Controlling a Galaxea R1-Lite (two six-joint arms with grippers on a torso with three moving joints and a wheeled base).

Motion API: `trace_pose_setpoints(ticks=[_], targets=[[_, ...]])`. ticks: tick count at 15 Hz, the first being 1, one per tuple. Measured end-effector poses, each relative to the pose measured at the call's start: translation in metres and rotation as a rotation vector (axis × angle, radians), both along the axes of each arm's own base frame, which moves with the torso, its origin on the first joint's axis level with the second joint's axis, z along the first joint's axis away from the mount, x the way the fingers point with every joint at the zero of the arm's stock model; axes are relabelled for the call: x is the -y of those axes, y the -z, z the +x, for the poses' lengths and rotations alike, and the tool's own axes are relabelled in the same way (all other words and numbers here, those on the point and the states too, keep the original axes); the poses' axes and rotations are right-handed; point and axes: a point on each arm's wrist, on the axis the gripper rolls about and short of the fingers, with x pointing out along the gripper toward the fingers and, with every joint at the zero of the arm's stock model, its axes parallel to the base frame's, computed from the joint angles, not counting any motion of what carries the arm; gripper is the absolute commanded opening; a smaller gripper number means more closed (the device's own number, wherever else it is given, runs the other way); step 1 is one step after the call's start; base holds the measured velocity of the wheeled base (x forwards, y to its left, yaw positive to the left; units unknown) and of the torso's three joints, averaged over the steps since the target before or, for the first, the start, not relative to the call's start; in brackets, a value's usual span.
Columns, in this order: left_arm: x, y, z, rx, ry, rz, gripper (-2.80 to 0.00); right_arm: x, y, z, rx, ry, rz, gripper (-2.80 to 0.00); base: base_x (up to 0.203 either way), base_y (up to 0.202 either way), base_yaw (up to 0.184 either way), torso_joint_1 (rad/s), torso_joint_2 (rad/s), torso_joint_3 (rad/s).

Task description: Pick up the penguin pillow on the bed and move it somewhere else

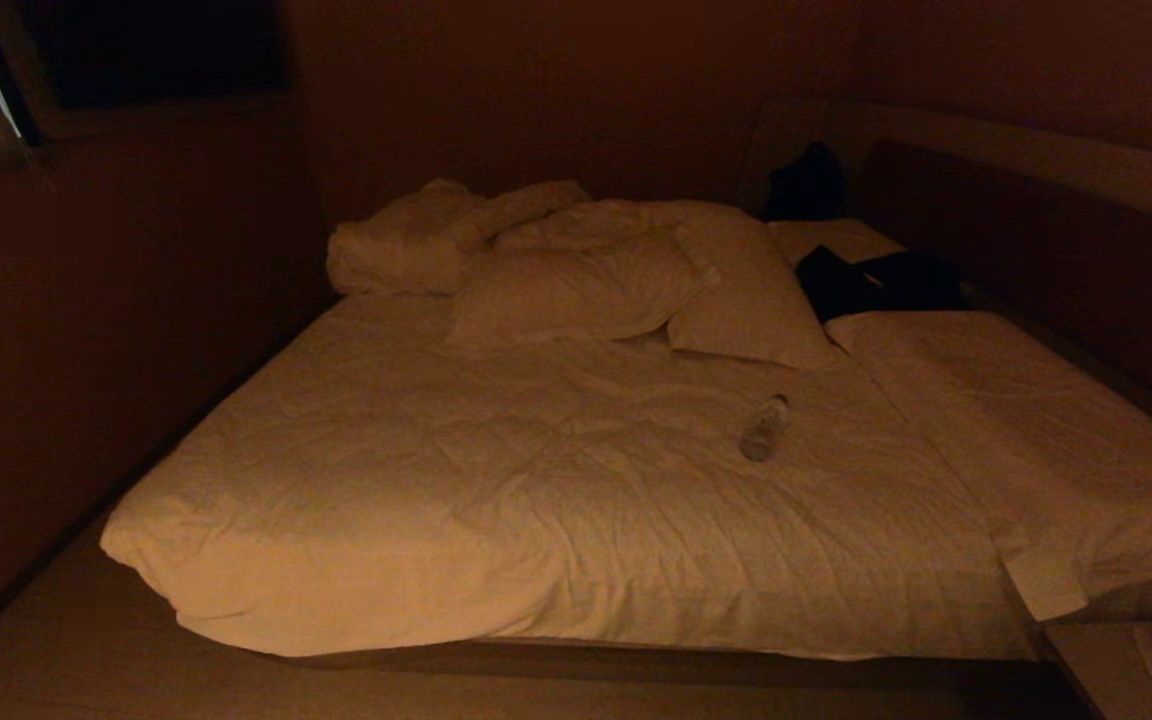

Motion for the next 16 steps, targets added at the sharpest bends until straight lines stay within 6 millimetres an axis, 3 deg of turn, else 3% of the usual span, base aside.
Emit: trace_pose_setpoints(ticks=[5, 11, 16], targets=[[0.0, 0.0, 0.0, 0.0, 0.0, 0.0, -2.8, 0.0, 0.039, -0.013, -0.018, 0.017, 0.023, -2.8, 0.0, 0.0, 0.0, 0.0, 0.0, 0.0], [0.0, 0.0, 0.0, 0.0, 0.0, 0.0, -2.8, -0.005, 0.116, -0.025, -0.018, 0.038, 0.048, -2.8, 0.0, 0.0, 0.0, 0.0, 0.0, 0.0], [0.0, 0.0, 0.0, 0.0, 0.0, 0.0, -2.8, -0.005, 0.141, -0.03, -0.073, 0.05, -0.024, -2.8, 0.0, 0.0, 0.0, 0.0, 0.0, 0.0]])
